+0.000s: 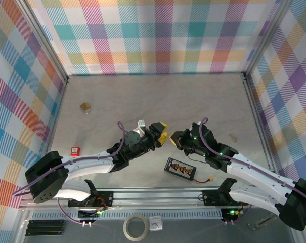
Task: Unlock with the key
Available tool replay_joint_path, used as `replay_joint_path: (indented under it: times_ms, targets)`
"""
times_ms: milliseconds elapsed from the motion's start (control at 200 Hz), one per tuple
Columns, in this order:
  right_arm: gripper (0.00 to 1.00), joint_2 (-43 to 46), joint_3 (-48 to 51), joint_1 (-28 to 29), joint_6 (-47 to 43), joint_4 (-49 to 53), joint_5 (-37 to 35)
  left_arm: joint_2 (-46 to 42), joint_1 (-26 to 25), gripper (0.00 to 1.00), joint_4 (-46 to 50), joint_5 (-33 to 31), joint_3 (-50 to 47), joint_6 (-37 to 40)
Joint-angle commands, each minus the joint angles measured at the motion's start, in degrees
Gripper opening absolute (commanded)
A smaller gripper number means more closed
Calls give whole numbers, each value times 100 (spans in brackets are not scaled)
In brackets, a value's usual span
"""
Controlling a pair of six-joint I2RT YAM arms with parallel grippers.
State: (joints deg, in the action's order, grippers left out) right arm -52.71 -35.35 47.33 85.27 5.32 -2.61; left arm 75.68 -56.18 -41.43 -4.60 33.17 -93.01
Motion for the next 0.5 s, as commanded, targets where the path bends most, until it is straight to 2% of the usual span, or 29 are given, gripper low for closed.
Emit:
replay_joint_path:
  times_ms: [0, 230, 420, 495]
  targets:
    - [0, -27, -130, 22, 29, 58, -100, 57, -59, 48, -12, 158, 172, 154]
    - [0, -55, -137, 19, 29, 76, -109, 175, -59, 33, -5, 233, 153, 116]
    - [0, -56, -169, 11, -11, 130, -108, 186, -59, 11, 150, 289, 157, 143]
    - [0, -23, -158, 13, -17, 157, -112, 154, -59, 7, 217, 285, 137, 164]
